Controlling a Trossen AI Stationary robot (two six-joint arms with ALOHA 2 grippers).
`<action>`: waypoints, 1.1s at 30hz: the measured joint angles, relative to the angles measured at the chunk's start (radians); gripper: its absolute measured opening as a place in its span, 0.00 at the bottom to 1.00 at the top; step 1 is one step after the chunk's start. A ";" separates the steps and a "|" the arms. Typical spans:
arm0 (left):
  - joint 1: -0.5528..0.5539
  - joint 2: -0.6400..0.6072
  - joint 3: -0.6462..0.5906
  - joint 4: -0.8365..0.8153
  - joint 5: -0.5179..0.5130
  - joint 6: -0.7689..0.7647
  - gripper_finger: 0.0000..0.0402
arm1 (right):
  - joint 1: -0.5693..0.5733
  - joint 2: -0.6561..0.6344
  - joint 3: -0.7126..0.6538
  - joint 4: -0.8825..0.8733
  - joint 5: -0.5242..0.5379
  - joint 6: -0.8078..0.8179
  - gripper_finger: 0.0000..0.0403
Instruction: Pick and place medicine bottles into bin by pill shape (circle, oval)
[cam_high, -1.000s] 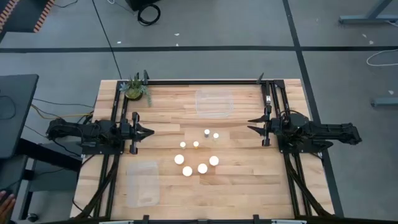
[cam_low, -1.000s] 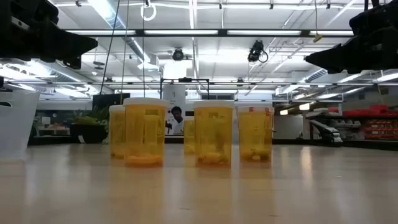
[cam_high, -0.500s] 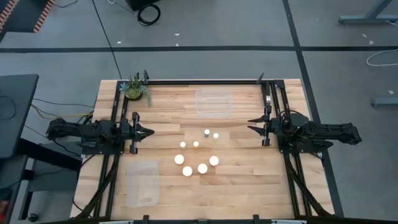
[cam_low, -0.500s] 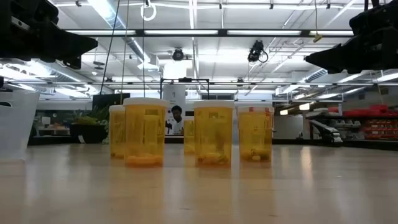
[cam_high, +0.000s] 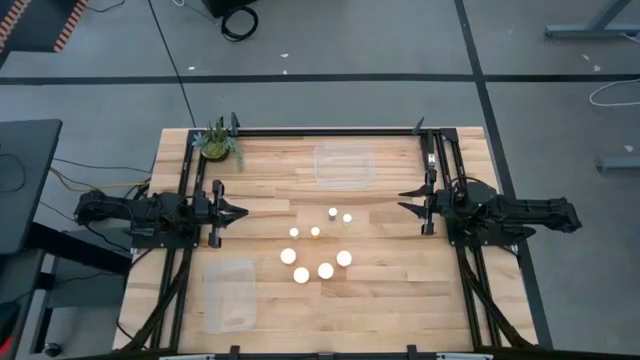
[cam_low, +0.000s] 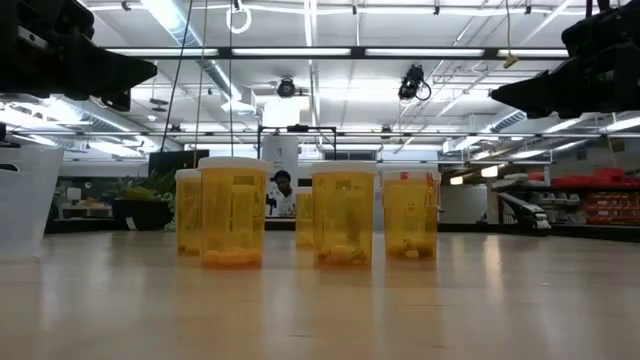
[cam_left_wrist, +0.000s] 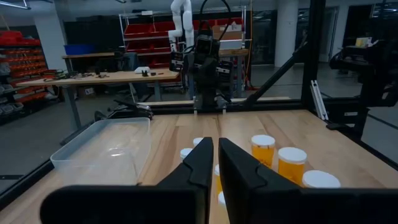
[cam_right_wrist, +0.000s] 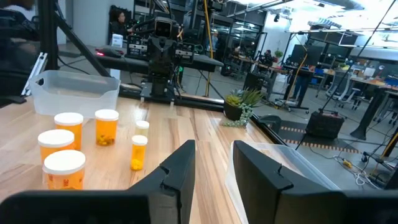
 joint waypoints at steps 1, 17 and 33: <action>0.000 0.000 0.000 0.000 0.000 0.000 0.09 | 0.000 0.000 0.000 0.000 0.000 0.000 0.29; 0.000 0.000 0.000 0.000 0.000 0.000 0.09 | 0.000 0.000 0.000 0.000 0.000 0.000 0.29; 0.000 0.000 0.000 0.000 0.000 0.000 0.08 | 0.000 0.000 0.000 0.000 0.000 0.000 0.29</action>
